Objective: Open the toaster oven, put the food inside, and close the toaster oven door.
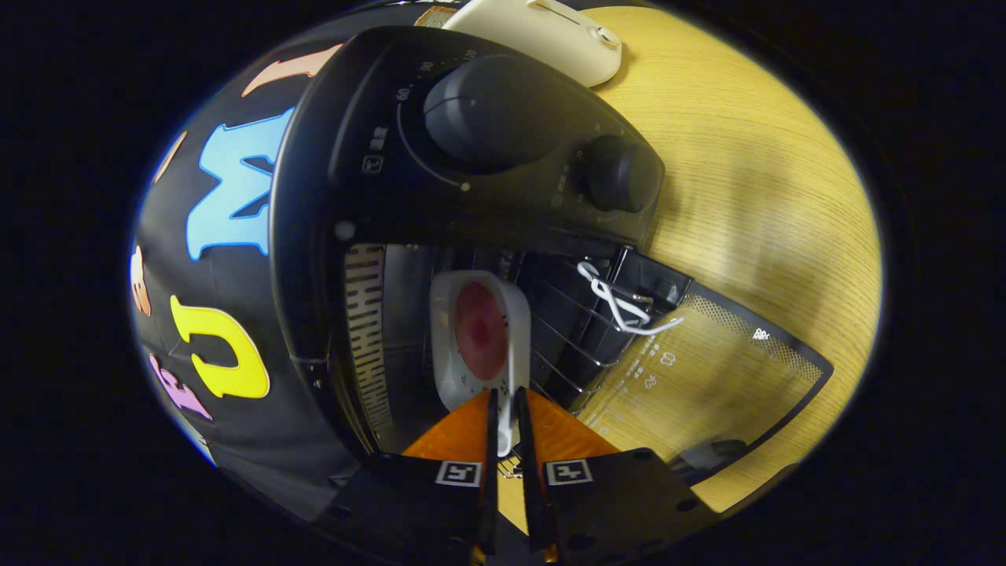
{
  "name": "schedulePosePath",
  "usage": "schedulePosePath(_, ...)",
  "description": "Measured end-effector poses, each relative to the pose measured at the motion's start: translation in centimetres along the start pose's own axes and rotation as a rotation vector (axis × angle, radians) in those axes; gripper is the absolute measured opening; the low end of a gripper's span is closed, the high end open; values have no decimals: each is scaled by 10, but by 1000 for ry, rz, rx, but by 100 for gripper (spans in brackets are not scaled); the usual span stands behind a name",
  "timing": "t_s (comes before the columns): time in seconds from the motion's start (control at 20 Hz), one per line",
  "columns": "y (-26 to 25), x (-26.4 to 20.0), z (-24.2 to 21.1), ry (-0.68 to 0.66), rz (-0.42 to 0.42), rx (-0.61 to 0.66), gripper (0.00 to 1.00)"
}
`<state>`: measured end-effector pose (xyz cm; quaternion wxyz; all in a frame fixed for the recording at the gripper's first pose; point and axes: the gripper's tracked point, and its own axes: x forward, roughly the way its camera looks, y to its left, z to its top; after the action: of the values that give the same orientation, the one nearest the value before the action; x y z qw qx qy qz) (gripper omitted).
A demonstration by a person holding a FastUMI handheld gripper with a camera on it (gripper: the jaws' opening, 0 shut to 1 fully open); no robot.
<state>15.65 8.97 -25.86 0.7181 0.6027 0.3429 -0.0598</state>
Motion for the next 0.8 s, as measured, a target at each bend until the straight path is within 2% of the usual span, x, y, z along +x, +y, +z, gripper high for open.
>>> schedulePosePath(0.25, -3, -27, -32, 54, 3, -113, 97)
schedulePosePath(0.6, -23, -72, -60, 86, -32, -343, 98)
schedulePosePath(0.8, -34, -93, -68, 82, -66, -518, 98)
